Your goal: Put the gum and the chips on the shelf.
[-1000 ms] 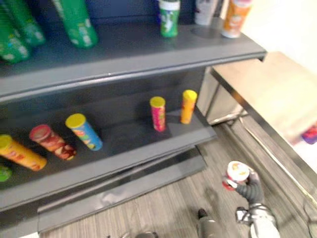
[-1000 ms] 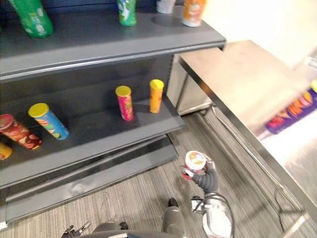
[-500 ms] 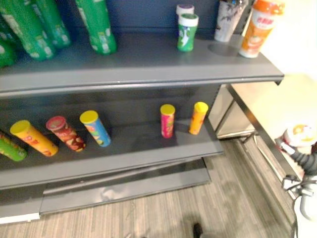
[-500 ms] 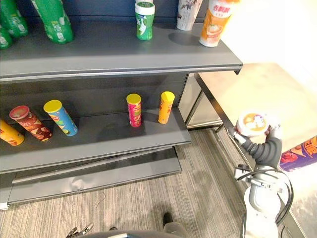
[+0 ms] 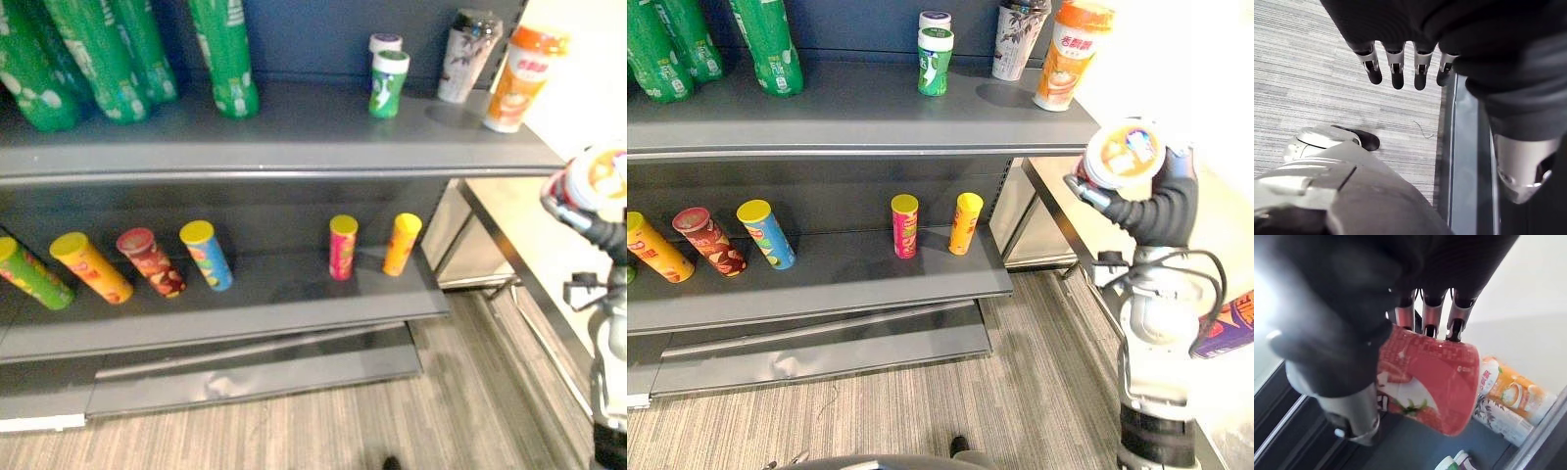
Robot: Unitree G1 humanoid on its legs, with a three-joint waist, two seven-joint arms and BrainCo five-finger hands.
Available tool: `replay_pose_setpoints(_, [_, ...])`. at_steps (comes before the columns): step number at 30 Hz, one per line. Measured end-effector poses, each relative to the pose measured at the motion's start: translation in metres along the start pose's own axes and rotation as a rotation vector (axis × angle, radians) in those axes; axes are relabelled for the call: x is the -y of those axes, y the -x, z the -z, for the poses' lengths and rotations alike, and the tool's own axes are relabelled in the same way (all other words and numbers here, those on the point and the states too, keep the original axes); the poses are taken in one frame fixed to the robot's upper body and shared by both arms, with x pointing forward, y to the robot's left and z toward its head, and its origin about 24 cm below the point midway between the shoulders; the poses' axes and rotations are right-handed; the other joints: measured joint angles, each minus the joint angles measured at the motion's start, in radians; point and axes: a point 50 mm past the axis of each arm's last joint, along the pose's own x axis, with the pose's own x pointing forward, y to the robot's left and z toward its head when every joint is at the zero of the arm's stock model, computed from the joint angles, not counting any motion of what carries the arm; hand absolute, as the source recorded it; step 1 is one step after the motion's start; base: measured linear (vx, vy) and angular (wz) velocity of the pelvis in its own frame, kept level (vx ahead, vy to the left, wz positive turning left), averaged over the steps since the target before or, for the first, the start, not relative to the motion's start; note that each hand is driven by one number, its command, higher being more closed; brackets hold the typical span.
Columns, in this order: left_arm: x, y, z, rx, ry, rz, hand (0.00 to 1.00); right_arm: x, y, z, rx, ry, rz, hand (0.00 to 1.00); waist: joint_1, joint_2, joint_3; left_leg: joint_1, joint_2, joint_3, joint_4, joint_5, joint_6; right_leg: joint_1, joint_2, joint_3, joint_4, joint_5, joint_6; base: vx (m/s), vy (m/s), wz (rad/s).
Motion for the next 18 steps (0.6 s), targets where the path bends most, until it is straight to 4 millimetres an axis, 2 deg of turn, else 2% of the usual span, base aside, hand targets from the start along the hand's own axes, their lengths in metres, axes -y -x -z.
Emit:
replay_pose_setpoints(5, [0.000, 0.001, 0.004, -0.009, -0.004, 0.020, 0.00, -0.021, -0.052, 0.013, 0.001, -0.075, -0.149, 1.00, 0.009, 0.001, -0.004, 0.003, 0.004, -0.002, -0.017, 0.017, -0.001, -0.001, 0.003, -0.005, 0.000, 0.001, -0.001, -0.01, -0.003, 0.03])
replay_pose_setpoints(6, [0.001, 0.001, 0.004, -0.011, -0.008, 0.027, 0.00, -0.028, -0.069, 0.015, -0.005, -0.097, -0.192, 1.00, 0.018, 0.001, -0.004, 0.003, 0.005, -0.002, -0.019, 0.018, -0.002, -0.002, 0.004, -0.006, -0.001, 0.002, -0.003, 0.00, 0.000, 0.00])
replay_pose_setpoints(11, [0.003, 0.002, 0.005, -0.010, -0.019, 0.043, 0.00, -0.045, -0.119, 0.014, -0.042, -0.158, -0.275, 1.00, 0.057, 0.001, -0.004, 0.002, 0.010, -0.003, -0.025, 0.023, -0.004, -0.001, 0.009, -0.006, -0.018, 0.012, -0.009, 0.00, 0.000, 0.00])
replay_pose_setpoints(14, [0.003, 0.002, 0.004, -0.010, -0.015, 0.045, 0.00, -0.056, -0.142, 0.009, -0.063, -0.173, -0.310, 1.00, 0.076, 0.001, -0.004, 0.001, 0.009, -0.008, -0.025, 0.023, -0.004, 0.002, 0.008, -0.012, -0.021, 0.013, -0.009, 0.01, 0.004, 0.05])
replay_pose_setpoints(18, [0.004, 0.001, 0.004, -0.008, -0.013, 0.046, 0.00, -0.062, -0.155, 0.010, -0.109, -0.220, -0.316, 1.00, 0.091, 0.001, -0.004, 0.001, 0.010, -0.027, -0.024, 0.024, -0.005, 0.017, 0.006, -0.030, -0.036, 0.015, -0.009, 0.01, 0.004, 0.15])
